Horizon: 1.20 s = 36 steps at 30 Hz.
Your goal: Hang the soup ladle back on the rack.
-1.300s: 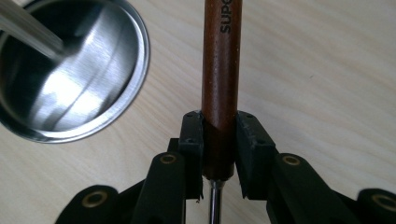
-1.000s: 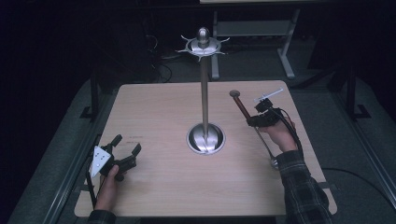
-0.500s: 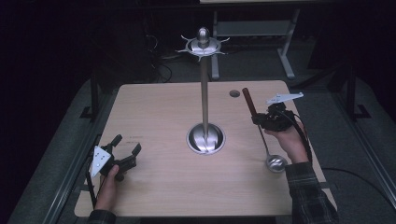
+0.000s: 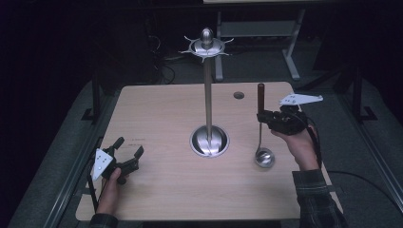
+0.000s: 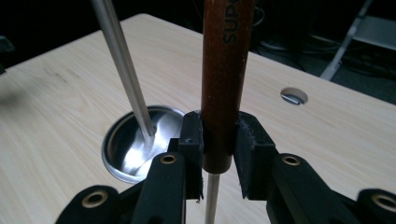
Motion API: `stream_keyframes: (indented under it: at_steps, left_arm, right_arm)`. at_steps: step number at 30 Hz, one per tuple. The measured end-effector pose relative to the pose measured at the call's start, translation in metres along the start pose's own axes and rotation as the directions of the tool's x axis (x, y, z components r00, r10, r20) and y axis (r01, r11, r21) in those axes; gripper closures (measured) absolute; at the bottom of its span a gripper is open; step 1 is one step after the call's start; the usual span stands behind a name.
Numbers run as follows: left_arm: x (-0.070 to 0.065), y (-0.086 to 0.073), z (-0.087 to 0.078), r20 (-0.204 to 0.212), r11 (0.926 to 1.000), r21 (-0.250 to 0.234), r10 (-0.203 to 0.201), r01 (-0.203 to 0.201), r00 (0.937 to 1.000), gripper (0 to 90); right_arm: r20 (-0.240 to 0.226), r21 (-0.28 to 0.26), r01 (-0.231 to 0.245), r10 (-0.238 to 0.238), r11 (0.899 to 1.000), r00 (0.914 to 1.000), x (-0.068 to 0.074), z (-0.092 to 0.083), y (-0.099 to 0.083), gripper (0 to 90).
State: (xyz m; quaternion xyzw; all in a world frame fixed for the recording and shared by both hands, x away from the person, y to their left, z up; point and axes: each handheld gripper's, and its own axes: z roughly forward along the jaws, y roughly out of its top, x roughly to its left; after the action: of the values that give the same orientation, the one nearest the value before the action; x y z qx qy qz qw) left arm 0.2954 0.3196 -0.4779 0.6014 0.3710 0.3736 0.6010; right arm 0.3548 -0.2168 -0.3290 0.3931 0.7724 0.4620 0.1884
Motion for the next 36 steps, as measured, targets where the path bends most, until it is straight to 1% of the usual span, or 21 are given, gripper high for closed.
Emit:
stream_keyframes:
  at_steps: [4, 8, 9, 13, 16, 18, 22, 25, 27, 28, 29, 36]
  left_arm:
    - [0.000, 0.000, 0.000, 0.000, 1.0000, -0.004, -0.004, 0.004, 1.0000, 13.1]
    - [0.001, 0.000, 0.000, -0.001, 0.9999, 0.004, 0.010, -0.010, 1.0000, 13.1]
    - [0.001, 0.000, 0.000, 0.000, 1.0000, 0.002, 0.008, -0.008, 1.0000, 13.1]
    - [0.001, 0.000, 0.000, -0.001, 1.0000, 0.001, 0.006, -0.006, 1.0000, 13.1]
    - [0.001, 0.000, 0.000, -0.001, 1.0000, 0.001, 0.005, -0.005, 1.0000, 13.1]
    - [0.000, 0.000, 0.000, -0.001, 1.0000, -0.005, -0.002, 0.002, 1.0000, 13.1]
    - [0.000, 0.000, 0.000, -0.001, 1.0000, -0.003, 0.001, -0.001, 1.0000, 13.1]
    - [0.000, 0.000, 0.000, -0.001, 1.0000, -0.003, 0.001, -0.001, 1.0000, 13.1]
    - [0.000, 0.000, 0.000, -0.001, 1.0000, -0.002, 0.001, -0.001, 1.0000, 13.1]
    - [0.000, 0.000, 0.000, -0.001, 1.0000, -0.001, 0.001, -0.001, 1.0000, 13.1]
    - [0.000, 0.000, 0.000, -0.001, 1.0000, -0.001, 0.000, 0.000, 1.0000, 13.1]
    - [0.000, 0.000, 0.000, -0.001, 1.0000, -0.001, -0.001, 0.001, 1.0000, 13.1]
  right_arm:
    - [-0.026, -0.029, 0.002, -0.003, 1.000, 0.9996, 0.001, -0.003, 0.003, 73.5]
    - [-0.036, -0.052, 0.008, -0.010, 0.999, 0.9993, 0.003, -0.007, 0.009, 73.5]
    - [-0.039, -0.060, 0.008, -0.011, 0.998, 0.9992, 0.004, -0.008, 0.010, 73.5]
    - [-0.063, -0.066, 0.008, -0.012, 0.998, 0.9979, 0.005, -0.011, 0.016, 73.4]
    - [-0.076, -0.074, 0.019, -0.025, 0.997, 0.9968, 0.006, -0.013, 0.023, 73.4]
    - [-0.083, -0.078, 0.023, -0.030, 0.997, 0.9961, 0.007, -0.016, 0.028, 73.4]
    - [-0.103, -0.092, 0.038, -0.047, 0.995, 0.9936, 0.010, -0.022, 0.041, 73.4]
    - [-0.128, -0.103, 0.046, -0.059, 0.994, 0.9900, 0.013, -0.025, 0.051, 73.4]
    - [-0.136, -0.108, 0.057, -0.072, 0.993, 0.9881, 0.015, -0.026, 0.057, 73.4]
    - [-0.138, -0.105, 0.058, -0.072, 0.993, 0.9878, 0.016, -0.027, 0.059, 73.4]
    - [-0.140, -0.111, 0.072, -0.087, 0.991, 0.9864, 0.018, -0.027, 0.063, 73.4]
    - [-0.152, -0.112, 0.099, -0.116, 0.989, 0.9816, 0.028, -0.028, 0.078, 73.4]
